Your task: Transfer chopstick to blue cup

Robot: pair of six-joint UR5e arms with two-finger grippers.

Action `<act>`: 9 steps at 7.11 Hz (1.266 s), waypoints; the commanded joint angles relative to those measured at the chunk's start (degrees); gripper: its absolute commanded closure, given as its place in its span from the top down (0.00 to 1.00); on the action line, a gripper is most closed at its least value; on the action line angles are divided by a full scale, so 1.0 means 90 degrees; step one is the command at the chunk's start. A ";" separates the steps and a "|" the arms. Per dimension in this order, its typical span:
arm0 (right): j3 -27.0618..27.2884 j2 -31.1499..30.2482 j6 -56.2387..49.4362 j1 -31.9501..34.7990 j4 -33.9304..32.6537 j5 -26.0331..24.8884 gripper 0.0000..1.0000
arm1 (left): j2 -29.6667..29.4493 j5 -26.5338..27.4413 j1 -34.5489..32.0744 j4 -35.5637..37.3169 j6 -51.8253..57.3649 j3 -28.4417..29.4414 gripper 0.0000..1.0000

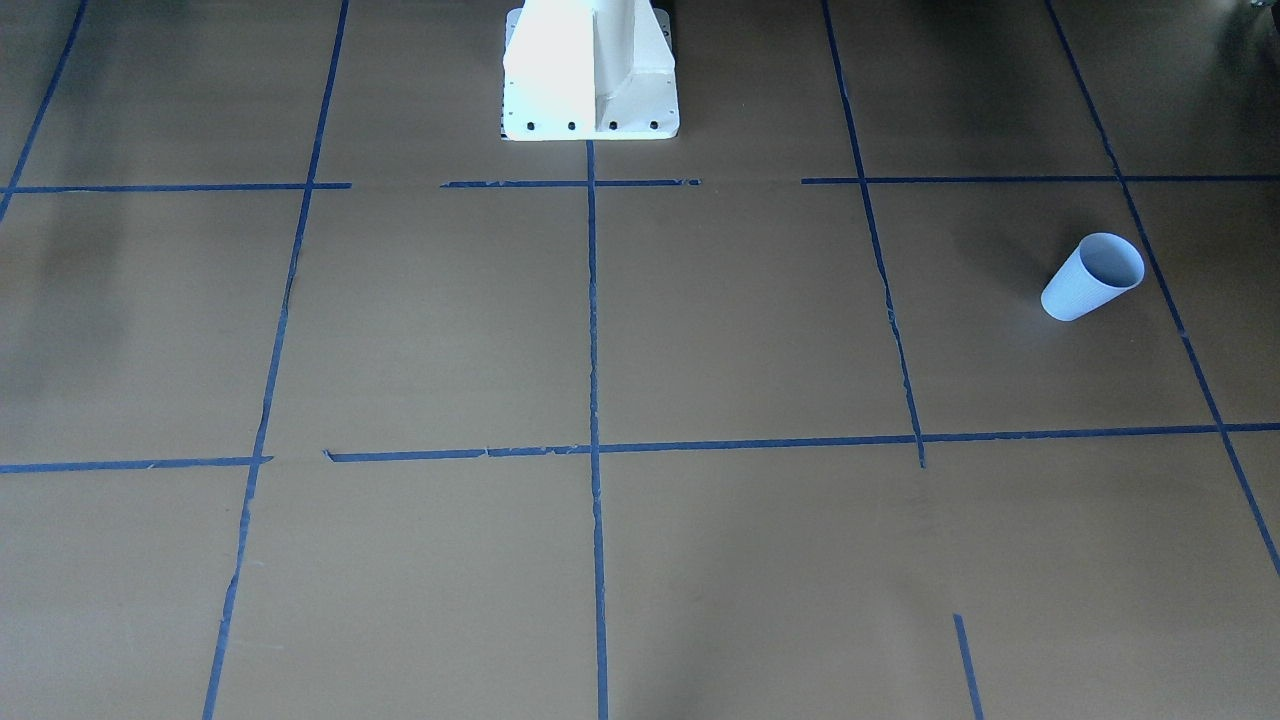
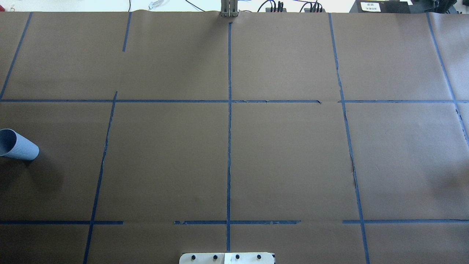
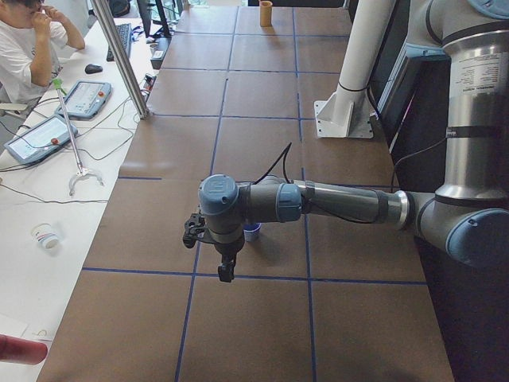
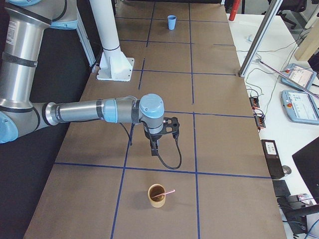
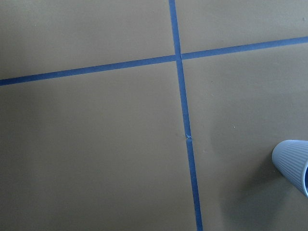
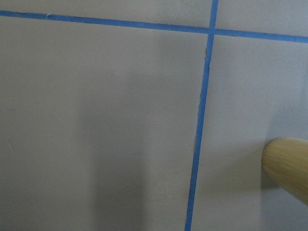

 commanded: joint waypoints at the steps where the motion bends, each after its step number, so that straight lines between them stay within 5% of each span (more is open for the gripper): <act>1: -0.0092 -0.0021 -0.0005 0.0000 -0.0008 -0.0007 1.00 | -0.0001 -0.0023 0.0019 0.0019 -0.0009 -0.0112 1.00; 6: -0.0152 -0.0021 -0.0035 0.0000 -0.0008 0.0003 1.00 | 0.0153 -0.0033 0.0204 -0.0146 -0.0439 -0.0260 1.00; 8: -0.0162 -0.0011 -0.0025 0.0000 0.0002 0.0013 1.00 | 0.0310 -0.0091 0.0282 -0.0828 -0.0517 -0.0220 1.00; 9: -0.0152 0.0028 -0.0044 0.0000 0.0011 0.0023 1.00 | 0.0389 -0.0575 0.0379 -0.0869 -0.0517 -0.0230 1.00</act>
